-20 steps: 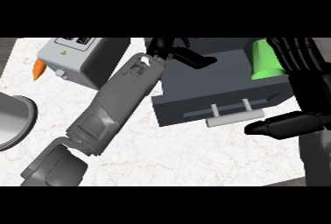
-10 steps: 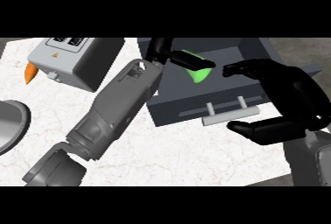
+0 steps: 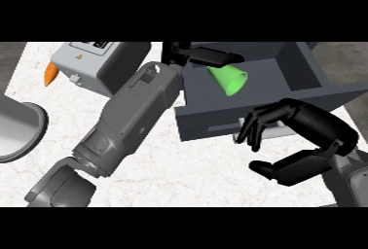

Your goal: Pick up the cup, place it into the drawer and close the drawer

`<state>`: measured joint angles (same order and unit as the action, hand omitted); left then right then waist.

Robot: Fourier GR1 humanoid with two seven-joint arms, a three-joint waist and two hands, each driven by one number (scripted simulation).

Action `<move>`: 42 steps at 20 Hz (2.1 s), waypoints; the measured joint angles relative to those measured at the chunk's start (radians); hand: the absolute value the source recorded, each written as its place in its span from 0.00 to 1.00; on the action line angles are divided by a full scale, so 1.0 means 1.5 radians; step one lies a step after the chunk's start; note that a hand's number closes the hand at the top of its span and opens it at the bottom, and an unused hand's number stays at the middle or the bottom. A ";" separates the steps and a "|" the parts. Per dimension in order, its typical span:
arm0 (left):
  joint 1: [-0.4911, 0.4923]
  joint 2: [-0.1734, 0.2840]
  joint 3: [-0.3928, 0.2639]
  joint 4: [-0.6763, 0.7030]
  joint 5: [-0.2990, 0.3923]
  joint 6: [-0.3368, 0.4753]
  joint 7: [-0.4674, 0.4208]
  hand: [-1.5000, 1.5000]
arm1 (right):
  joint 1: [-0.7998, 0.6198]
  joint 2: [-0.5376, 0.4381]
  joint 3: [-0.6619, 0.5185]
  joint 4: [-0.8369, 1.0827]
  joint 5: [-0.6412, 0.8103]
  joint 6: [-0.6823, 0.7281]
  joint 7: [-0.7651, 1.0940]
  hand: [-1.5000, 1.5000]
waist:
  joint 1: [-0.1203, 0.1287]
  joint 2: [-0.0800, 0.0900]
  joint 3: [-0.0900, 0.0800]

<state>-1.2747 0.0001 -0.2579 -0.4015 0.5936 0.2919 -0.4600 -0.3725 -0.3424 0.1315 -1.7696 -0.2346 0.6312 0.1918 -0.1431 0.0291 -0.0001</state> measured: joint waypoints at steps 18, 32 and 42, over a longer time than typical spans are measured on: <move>0.100 0.023 0.021 -0.049 0.046 -0.049 -0.067 0.00 | -0.015 0.019 0.147 0.348 0.460 -0.166 -0.179 1.00 | 0.121 -0.012 0.001; 0.218 0.094 0.016 -0.167 0.057 -0.126 -0.031 0.00 | -0.252 0.018 0.007 0.767 0.474 -0.297 -0.374 1.00 | 0.184 -0.002 0.005; 0.264 0.121 0.006 -0.209 0.056 -0.162 -0.022 0.00 | -0.271 0.005 -0.040 0.812 0.416 -0.237 -0.416 1.00 | 0.203 -0.001 0.009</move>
<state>-0.8794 0.1822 -0.2485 -0.7146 0.6780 0.0491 -0.4925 -0.7785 -0.3345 0.0709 -0.5513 0.3897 0.2761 -0.4320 0.1609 0.0282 0.0136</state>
